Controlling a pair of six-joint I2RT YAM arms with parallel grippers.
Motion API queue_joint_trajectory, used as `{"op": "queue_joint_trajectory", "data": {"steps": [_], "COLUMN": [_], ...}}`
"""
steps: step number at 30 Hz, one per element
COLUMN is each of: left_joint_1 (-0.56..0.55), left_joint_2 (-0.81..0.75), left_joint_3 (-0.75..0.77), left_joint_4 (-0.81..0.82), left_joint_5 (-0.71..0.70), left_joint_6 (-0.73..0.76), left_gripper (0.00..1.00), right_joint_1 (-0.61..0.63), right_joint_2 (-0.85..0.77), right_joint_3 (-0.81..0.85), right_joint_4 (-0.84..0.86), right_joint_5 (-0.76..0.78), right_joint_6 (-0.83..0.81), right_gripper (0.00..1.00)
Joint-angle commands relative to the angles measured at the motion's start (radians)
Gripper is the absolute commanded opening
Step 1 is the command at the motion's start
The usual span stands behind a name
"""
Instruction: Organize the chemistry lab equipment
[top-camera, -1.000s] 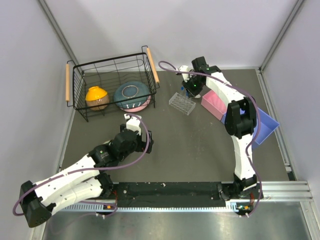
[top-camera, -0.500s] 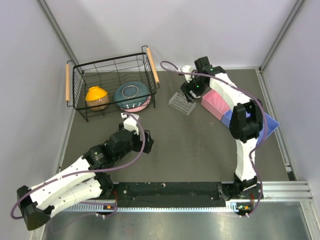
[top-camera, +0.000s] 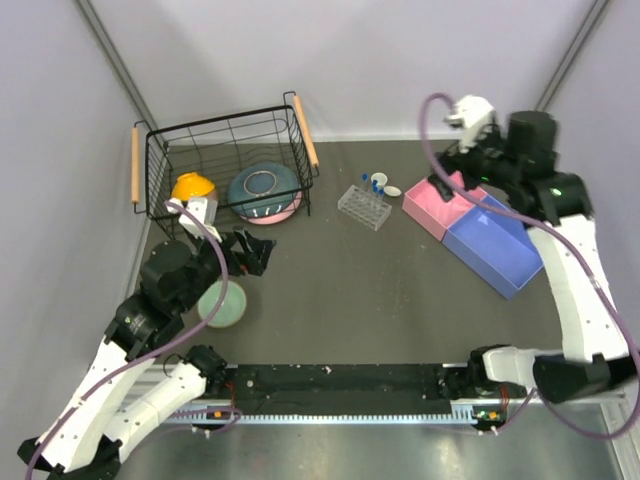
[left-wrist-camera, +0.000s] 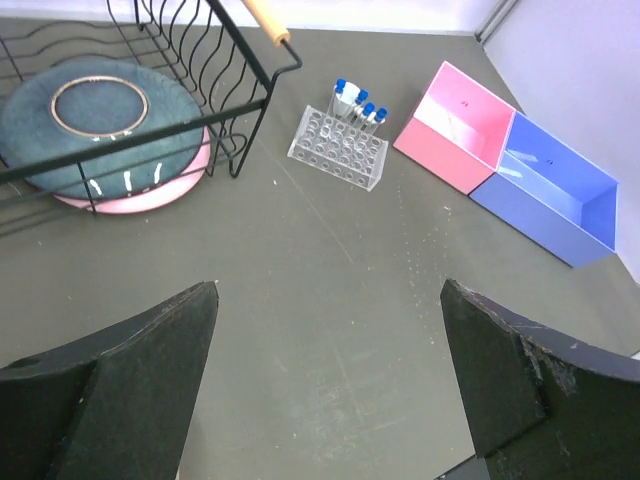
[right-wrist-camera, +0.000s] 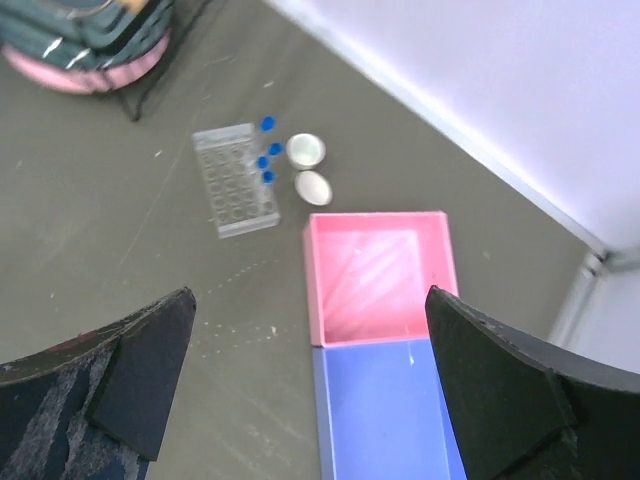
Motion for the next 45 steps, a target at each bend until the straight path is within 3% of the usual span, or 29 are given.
{"op": "queue_joint_trajectory", "data": {"steps": [1,6,11,16,20,25,28,31,39,45], "left_joint_1": [0.028,0.028,0.028,0.028,0.028,0.028,0.028,0.028,0.028,0.030], "left_joint_2": [0.077,0.103,0.060,0.023,-0.013,-0.021,-0.012,0.000,-0.007,-0.029], "left_joint_3": [0.127,0.213,0.244,0.239,0.216,0.135,0.080,0.023,-0.189,-0.295], "left_joint_4": [-0.078,-0.144,-0.178,-0.226,-0.250,-0.223,-0.180,-0.120,0.052,0.151], "left_joint_5": [0.031,-0.054,-0.043,-0.042,-0.039,-0.001,0.019,0.047,0.154,0.173], "left_joint_6": [0.081,0.133,0.143,0.123,0.101,0.081,0.066,0.037,-0.072,-0.104], "left_gripper": [0.99,0.99,0.99,0.99,0.99,0.99,0.99,0.99,0.99,0.99], "right_joint_1": [-0.155,-0.237,-0.287,-0.307,-0.312,-0.313,-0.312,-0.274,-0.105,-0.096], "right_joint_2": [-0.139,-0.319,-0.423,-0.491,-0.515,-0.448,-0.298,-0.085,0.457,0.891], "right_joint_3": [-0.054,-0.141,-0.244,-0.313,-0.349,-0.378,-0.332,-0.230,0.171,0.570], "right_joint_4": [0.050,0.082,0.116,0.133,0.132,0.129,0.138,0.133,0.127,0.087], "right_joint_5": [-0.120,-0.043,0.076,0.052,-0.064,-0.384,-0.545,-0.580,-0.275,-0.157], "right_joint_6": [0.181,0.297,0.371,0.414,0.401,0.319,0.327,0.361,0.382,0.413], "right_gripper": [0.99,0.99,0.99,0.99,0.99,0.99,0.99,0.99,0.98,0.78]}}
